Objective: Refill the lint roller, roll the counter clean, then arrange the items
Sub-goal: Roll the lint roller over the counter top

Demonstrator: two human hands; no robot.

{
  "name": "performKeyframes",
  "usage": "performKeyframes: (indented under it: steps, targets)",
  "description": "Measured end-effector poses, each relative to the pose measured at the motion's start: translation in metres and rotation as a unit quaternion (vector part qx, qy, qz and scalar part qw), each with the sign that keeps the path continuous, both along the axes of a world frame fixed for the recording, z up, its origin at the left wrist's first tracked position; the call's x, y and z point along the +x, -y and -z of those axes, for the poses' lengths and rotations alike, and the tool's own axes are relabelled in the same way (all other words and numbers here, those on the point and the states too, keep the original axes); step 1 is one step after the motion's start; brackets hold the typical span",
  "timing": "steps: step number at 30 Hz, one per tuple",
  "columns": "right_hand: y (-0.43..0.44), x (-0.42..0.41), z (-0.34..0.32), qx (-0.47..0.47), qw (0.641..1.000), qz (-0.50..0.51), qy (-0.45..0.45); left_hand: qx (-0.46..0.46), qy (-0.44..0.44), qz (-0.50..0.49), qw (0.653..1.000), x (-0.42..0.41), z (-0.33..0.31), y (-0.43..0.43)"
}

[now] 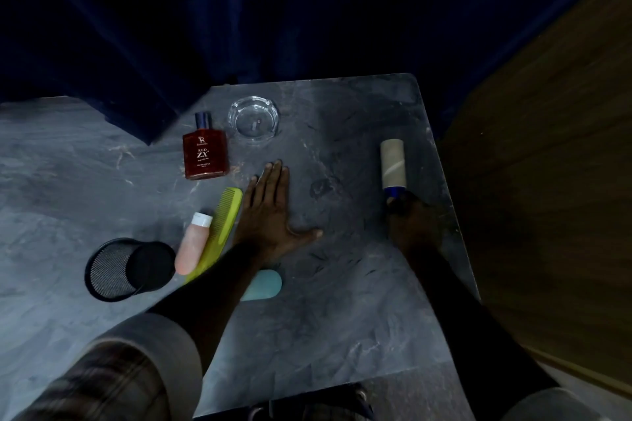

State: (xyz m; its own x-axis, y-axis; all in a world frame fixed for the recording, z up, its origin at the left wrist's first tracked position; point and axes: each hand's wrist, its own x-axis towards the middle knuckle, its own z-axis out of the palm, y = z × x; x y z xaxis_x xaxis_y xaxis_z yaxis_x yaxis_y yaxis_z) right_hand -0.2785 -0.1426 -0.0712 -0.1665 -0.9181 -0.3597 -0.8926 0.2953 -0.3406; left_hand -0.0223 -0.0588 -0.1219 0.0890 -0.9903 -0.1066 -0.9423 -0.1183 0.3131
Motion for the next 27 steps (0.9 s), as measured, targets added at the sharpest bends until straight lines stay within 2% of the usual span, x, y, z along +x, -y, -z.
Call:
performKeyframes:
  steps: [5, 8, 11, 17, 19, 22, 25, 27]
  targets:
    - [0.006, -0.031, -0.008, 0.007, 0.998, 0.064, 0.025, 0.012, -0.005, -0.005, 1.000, 0.004, -0.005, -0.002]
    - [0.014, -0.046, -0.012, 0.055, 0.995, 0.083, 0.005, 0.015, -0.004, -0.003, 1.000, 0.003, -0.008, -0.001]
    - [0.013, -0.057, -0.015, 0.052, 0.995, 0.088, -0.011, 0.014, -0.004, -0.004, 1.000, 0.002, -0.009, -0.001]
    - [0.013, -0.048, -0.015, 0.069, 0.996, 0.064, -0.011, 0.007, 0.004, -0.004, 1.000, 0.002, -0.010, -0.001]
    - [0.010, -0.040, -0.013, 0.042, 0.999, 0.032, -0.005, 0.003, 0.003, -0.007, 1.000, 0.001, -0.009, -0.001]
    - [0.003, -0.023, -0.010, 0.008, 0.999, -0.031, -0.042, 0.000, 0.001, -0.012, 1.000, 0.001, -0.008, -0.001]
    - [-0.002, -0.005, -0.006, 0.016, 0.999, -0.049, 0.002, -0.002, 0.000, -0.012, 1.000, 0.002, -0.007, -0.001]
    - [-0.007, 0.008, -0.005, 0.006, 0.997, -0.072, -0.006, 0.000, -0.001, -0.013, 1.000, 0.002, -0.007, 0.000]
